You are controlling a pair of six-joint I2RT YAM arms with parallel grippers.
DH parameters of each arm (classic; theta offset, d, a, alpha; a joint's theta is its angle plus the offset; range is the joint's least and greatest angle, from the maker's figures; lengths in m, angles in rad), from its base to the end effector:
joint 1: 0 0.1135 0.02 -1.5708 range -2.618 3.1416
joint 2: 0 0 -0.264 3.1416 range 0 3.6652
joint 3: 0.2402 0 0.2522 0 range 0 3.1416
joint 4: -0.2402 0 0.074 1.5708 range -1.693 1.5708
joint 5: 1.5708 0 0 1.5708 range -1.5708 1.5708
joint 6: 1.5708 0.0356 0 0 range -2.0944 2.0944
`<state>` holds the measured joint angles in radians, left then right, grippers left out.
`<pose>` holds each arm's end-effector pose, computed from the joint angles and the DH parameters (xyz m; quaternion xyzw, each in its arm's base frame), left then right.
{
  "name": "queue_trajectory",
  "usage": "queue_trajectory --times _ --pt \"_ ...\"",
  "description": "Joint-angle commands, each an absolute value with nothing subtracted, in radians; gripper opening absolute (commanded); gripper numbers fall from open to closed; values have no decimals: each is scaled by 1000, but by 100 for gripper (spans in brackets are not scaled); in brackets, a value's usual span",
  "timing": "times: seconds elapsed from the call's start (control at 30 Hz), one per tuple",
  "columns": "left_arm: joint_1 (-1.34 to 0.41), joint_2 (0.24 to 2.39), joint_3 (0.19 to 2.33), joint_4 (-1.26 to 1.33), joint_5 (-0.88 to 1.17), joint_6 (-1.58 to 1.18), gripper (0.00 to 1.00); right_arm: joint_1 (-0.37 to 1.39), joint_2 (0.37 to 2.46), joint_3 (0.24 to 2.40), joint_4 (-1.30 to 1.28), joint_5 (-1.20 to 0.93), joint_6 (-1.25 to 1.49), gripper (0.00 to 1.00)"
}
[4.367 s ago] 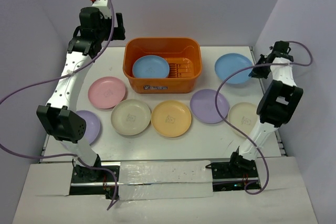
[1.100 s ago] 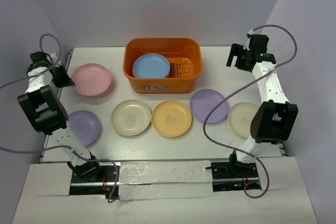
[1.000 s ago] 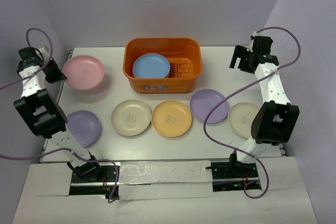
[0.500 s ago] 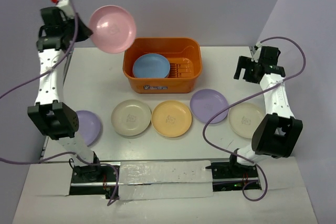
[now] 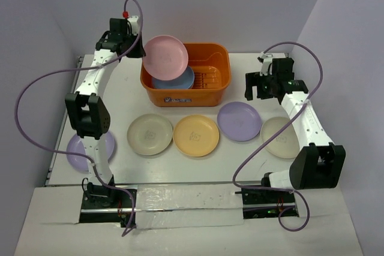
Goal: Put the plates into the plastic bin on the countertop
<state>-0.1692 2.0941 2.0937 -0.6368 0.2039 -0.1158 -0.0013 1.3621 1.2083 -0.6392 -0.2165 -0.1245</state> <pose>0.4763 -0.0887 0.3373 0.0695 0.8868 -0.1535 0.4302 0.2929 0.0073 0.3160 -0.0975 0.9156 0.0761 0.3825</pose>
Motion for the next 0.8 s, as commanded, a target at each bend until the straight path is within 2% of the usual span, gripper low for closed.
queue_trajectory --times 0.0,0.23,0.37,0.43,0.53,0.57,0.6,0.77 --pt "-205 2106 2111 -629 163 -83 0 -38 1338 1192 -635 -186 -143 96" --pt "-239 2141 2094 -647 161 -54 1 -184 1362 1169 -696 -186 -125 96" --pt "-253 2156 2098 -675 149 -46 7 -304 1356 1115 -732 -159 -115 96" --pt "-255 2167 2109 -691 152 -50 16 -343 1344 1072 -740 -145 -114 96" --pt "-256 2186 2157 -721 155 -63 37 -412 1332 1035 -746 -144 -98 95" --pt "-257 2187 2164 -727 155 -63 39 -418 1331 1022 -747 -144 -92 95" --pt "-258 2186 2174 -733 153 -63 48 -442 1326 1006 -748 -144 -86 94" --pt "-259 2156 2254 -743 174 -87 77 -518 1303 956 -735 -133 -72 91"
